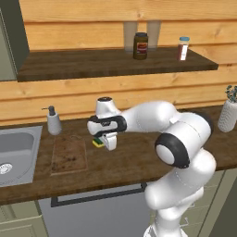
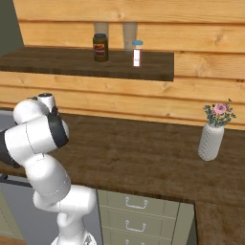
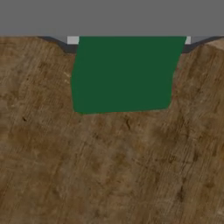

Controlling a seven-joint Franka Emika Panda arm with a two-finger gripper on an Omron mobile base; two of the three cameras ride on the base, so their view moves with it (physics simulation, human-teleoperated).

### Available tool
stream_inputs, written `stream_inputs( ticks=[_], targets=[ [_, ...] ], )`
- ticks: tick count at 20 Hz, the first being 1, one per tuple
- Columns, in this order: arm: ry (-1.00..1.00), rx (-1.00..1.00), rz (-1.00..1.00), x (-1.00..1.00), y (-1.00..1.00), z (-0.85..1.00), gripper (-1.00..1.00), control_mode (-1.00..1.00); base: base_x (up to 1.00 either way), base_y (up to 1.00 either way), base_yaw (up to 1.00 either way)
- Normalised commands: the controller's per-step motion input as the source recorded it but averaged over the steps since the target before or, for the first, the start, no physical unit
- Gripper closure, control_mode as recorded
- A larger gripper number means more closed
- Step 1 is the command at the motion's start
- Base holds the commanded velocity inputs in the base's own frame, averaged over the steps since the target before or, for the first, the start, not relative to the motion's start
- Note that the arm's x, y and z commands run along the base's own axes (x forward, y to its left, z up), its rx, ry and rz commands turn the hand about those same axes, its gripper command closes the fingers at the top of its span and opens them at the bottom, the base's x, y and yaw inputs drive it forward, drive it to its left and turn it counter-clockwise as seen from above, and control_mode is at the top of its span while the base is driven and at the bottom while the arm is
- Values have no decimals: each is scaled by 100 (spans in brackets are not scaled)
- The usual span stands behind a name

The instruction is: Pick up the sponge from the counter and clean the cutting board by briefly scrubbing or pressing down on the cutting board. Once finished, release the sponge.

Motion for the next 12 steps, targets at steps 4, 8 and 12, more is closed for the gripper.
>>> stream_inputs(
  ticks=[4, 8, 12],
  targets=[
    [0, 0, -7, 6, -96, 8, 100, -100, 0, 0, 0],
    [0, -1, -3, 1, -65, -3, 100, -100, 0, 0, 0],
    [0, -4, -1, 3, -29, -42, 100, -100, 0, 0, 0]
  ],
)
